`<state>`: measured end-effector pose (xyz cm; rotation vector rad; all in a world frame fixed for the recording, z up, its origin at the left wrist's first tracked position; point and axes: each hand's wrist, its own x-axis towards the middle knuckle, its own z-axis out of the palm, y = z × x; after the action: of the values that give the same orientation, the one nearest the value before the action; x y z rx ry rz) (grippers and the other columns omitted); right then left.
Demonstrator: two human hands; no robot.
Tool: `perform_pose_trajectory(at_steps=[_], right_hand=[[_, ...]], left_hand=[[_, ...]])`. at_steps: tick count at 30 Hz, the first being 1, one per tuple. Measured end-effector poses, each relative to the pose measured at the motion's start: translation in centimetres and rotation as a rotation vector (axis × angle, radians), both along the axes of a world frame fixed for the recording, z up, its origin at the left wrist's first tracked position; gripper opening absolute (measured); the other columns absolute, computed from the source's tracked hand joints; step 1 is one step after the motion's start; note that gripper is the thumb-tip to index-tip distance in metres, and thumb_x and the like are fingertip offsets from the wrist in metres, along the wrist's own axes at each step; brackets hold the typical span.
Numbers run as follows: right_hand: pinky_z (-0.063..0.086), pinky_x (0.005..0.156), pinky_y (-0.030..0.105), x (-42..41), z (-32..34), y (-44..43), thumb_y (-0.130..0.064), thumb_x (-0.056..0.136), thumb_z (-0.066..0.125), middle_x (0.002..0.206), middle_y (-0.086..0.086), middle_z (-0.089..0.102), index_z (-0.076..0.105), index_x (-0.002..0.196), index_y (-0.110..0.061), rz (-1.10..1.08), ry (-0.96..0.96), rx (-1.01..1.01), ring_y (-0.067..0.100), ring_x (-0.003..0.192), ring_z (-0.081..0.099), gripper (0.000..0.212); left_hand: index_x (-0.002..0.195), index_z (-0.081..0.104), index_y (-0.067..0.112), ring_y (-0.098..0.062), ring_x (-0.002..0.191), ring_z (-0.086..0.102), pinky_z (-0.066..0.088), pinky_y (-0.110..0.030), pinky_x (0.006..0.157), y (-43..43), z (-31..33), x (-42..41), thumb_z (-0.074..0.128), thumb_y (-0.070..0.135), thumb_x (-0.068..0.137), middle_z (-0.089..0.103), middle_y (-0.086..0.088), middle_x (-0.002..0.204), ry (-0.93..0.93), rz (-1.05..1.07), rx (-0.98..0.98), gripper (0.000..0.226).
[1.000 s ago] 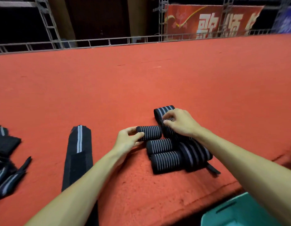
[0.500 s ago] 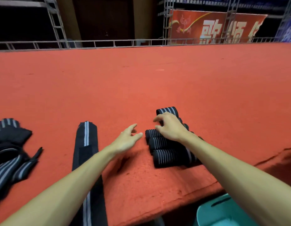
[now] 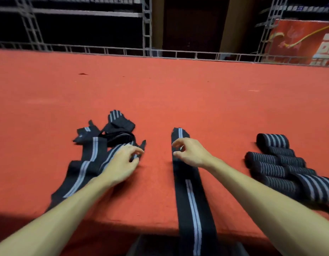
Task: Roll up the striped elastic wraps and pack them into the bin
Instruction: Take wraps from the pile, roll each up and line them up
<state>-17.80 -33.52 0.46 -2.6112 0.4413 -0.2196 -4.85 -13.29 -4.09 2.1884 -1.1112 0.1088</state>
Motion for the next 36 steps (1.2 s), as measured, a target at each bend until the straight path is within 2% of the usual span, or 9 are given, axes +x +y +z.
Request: perform_pose_trajectory(at_steps=[4, 7, 9, 12, 15, 21, 26, 31, 36], right_hand=[[0.042, 0.078, 0.018, 4.4, -1.0, 4.0, -0.02, 0.088, 0.061, 0.102, 0.003, 0.069, 0.066, 0.114, -0.014, 0.063, 0.039, 0.125, 0.014, 0.094, 0.063, 0.026], [0.046, 0.055, 0.017, 7.4, -2.3, 6.5, -0.018, 0.091, 0.058, 0.076, 0.003, 0.068, 0.069, 0.098, -0.009, 0.053, 0.061, 0.271, 0.008, 0.059, 0.061, 0.016], [0.044, 0.042, 0.017, 9.1, -3.2, 7.9, -0.022, 0.093, 0.056, 0.075, 0.007, 0.07, 0.068, 0.083, -0.008, 0.021, 0.097, 0.387, 0.013, 0.053, 0.06, 0.021], [0.041, 0.042, 0.017, 10.9, -4.2, 9.7, -0.036, 0.09, 0.063, 0.07, 0.006, 0.071, 0.066, 0.067, -0.012, -0.043, 0.105, 0.45, 0.013, 0.05, 0.059, 0.034], [0.047, 0.052, 0.026, 11.9, -4.8, 10.8, -0.036, 0.079, 0.077, 0.058, 0.003, 0.064, 0.052, 0.05, -0.017, -0.132, 0.035, 0.426, 0.014, 0.052, 0.062, 0.043], [0.048, 0.047, 0.027, 10.9, -3.0, 10.6, -0.027, 0.081, 0.074, 0.056, 0.006, 0.064, 0.056, 0.055, -0.014, -0.148, 0.037, 0.285, 0.019, 0.049, 0.064, 0.034], [0.06, 0.062, 0.041, 8.7, -0.8, 8.2, -0.024, 0.084, 0.068, 0.055, 0.006, 0.069, 0.07, 0.065, -0.009, -0.17, 0.036, 0.172, 0.018, 0.051, 0.068, 0.025], [0.06, 0.061, 0.035, 6.6, 0.7, 6.4, -0.023, 0.084, 0.067, 0.054, 0.006, 0.068, 0.072, 0.066, -0.009, -0.149, 0.021, 0.092, 0.016, 0.051, 0.068, 0.024], [0.058, 0.055, 0.028, 3.8, 1.3, 3.9, -0.018, 0.083, 0.069, 0.061, 0.012, 0.07, 0.072, 0.07, -0.003, -0.165, 0.029, 0.087, 0.015, 0.048, 0.066, 0.02]], left_hand=[[0.103, 0.066, 0.022, -0.017, 0.105, 0.044, 0.024, -0.025, 0.086, 3.9, -2.9, 2.8, 0.056, 0.016, 0.087, 0.051, 0.007, 0.101, -0.077, 0.249, -0.01, 0.02], [0.104, 0.065, 0.021, -0.017, 0.103, 0.046, 0.029, -0.028, 0.09, 4.1, -4.1, 2.9, 0.045, 0.029, 0.09, 0.052, 0.006, 0.102, -0.123, 0.283, -0.024, 0.026], [0.102, 0.065, 0.02, -0.014, 0.1, 0.048, 0.034, -0.029, 0.091, 4.0, -4.1, 3.1, 0.037, 0.03, 0.089, 0.054, 0.007, 0.1, -0.094, 0.26, -0.086, 0.032], [0.097, 0.065, 0.017, -0.013, 0.1, 0.053, 0.042, -0.031, 0.088, 4.3, -3.9, 3.2, 0.041, 0.014, 0.09, 0.058, 0.007, 0.1, 0.058, 0.297, -0.261, 0.026], [0.096, 0.065, 0.02, -0.011, 0.099, 0.054, 0.043, -0.032, 0.085, 4.5, -3.8, 3.1, 0.045, 0.006, 0.09, 0.06, 0.009, 0.1, 0.052, 0.315, -0.261, 0.025], [0.103, 0.065, 0.02, -0.007, 0.1, 0.053, 0.045, -0.033, 0.089, 4.8, -4.0, 3.4, 0.047, 0.012, 0.092, 0.056, 0.011, 0.103, 0.104, 0.26, -0.27, 0.022], [0.127, 0.054, 0.024, -0.014, 0.117, 0.048, 0.035, -0.038, 0.105, 4.5, -3.5, 3.3, 0.043, 0.026, 0.096, 0.055, 0.006, 0.123, 0.098, 0.181, -0.025, 0.033], [0.127, 0.054, 0.025, -0.013, 0.114, 0.051, 0.039, -0.04, 0.103, 3.5, -2.5, 2.4, 0.047, 0.025, 0.095, 0.053, 0.007, 0.121, 0.214, 0.118, -0.056, 0.033], [0.131, 0.052, 0.027, -0.013, 0.12, 0.046, 0.034, -0.039, 0.106, 1.7, -2.1, 1.2, 0.044, 0.029, 0.096, 0.048, 0.009, 0.128, 0.12, 0.068, 0.132, 0.035]])
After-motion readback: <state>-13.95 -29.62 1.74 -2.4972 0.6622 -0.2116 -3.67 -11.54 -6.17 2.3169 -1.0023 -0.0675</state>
